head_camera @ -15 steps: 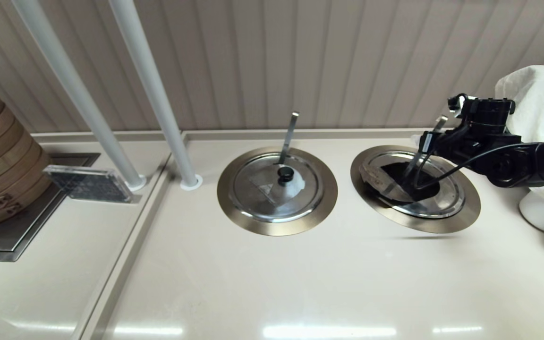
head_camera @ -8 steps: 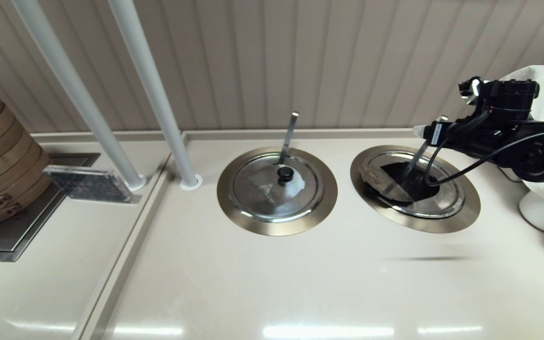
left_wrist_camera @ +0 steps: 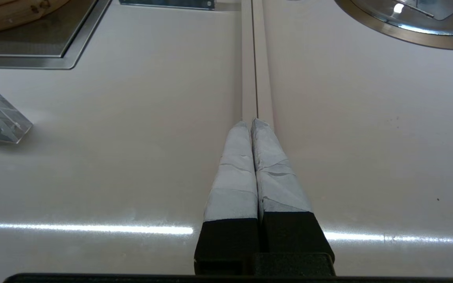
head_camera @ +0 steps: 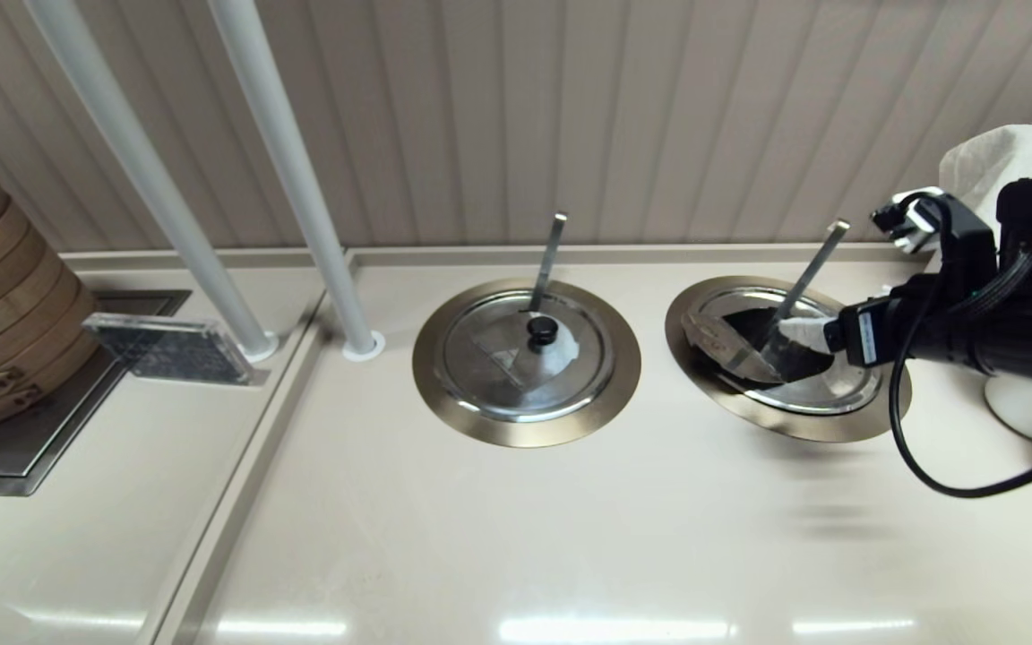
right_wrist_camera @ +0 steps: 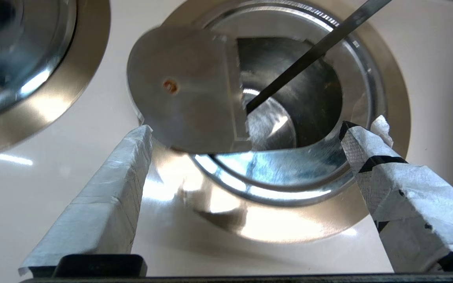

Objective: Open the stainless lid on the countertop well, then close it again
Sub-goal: Close the lid

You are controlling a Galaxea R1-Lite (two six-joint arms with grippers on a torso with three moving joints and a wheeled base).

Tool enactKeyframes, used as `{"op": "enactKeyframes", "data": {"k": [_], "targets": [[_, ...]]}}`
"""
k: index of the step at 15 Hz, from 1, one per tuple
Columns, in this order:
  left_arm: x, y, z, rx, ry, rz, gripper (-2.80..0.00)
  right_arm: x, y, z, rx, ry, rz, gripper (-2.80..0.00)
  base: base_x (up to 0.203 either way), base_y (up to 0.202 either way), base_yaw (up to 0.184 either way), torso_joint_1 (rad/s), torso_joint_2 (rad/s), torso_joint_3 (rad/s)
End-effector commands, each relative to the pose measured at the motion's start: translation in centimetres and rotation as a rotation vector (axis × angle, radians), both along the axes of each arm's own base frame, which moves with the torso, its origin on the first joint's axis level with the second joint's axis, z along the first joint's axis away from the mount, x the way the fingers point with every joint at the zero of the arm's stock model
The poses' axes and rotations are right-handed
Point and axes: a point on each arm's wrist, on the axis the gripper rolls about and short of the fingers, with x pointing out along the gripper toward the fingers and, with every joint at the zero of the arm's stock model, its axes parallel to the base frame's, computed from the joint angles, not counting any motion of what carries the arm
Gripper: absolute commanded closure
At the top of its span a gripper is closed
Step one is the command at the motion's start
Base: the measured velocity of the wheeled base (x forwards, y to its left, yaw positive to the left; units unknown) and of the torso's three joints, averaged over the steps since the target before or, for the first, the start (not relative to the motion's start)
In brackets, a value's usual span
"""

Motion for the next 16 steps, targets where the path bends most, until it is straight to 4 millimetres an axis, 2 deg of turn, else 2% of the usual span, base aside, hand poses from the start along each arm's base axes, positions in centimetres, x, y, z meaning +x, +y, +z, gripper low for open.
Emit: {"op": "enactKeyframes", "data": {"k": [1, 3, 6, 9, 13, 16], "targets": [[0.0, 0.0, 0.0, -0.001, 0.0, 0.001, 0.0, -2.5, 1.8, -1.9, -0.129, 0.052, 0.098, -2.8, 0.0, 0.0, 0.0, 0.0, 0.0, 0.0], [0.0, 0.0, 0.0, -0.001, 0.0, 0.0, 0.0, -4.2, 4.1, -3.4, -0.234, 0.084, 0.185, -2.8, 0.0, 0.0, 0.0, 0.0, 0.0, 0.0], [0.0, 0.0, 0.0, -0.001, 0.0, -0.001, 0.0, -5.2, 5.3, -4.8, -0.348, 0.092, 0.174, -2.8, 0.0, 0.0, 0.0, 0.0, 0.0, 0.0], [0.0, 0.0, 0.0, -0.001, 0.0, -0.001, 0.0, -3.8, 5.7, -5.4, -0.369, 0.042, 0.132, -2.8, 0.0, 0.0, 0.0, 0.0, 0.0, 0.0], [0.0, 0.0, 0.0, -0.001, 0.0, -0.001, 0.0, -0.2, 6.6, -7.5, -0.377, -0.008, 0.046, -2.8, 0.0, 0.0, 0.0, 0.0, 0.0, 0.0], [0.0, 0.0, 0.0, -0.001, 0.0, 0.001, 0.0, 0.4, 6.8, -8.0, -0.379, -0.02, 0.029, -2.8, 0.0, 0.0, 0.0, 0.0, 0.0, 0.0]]}}
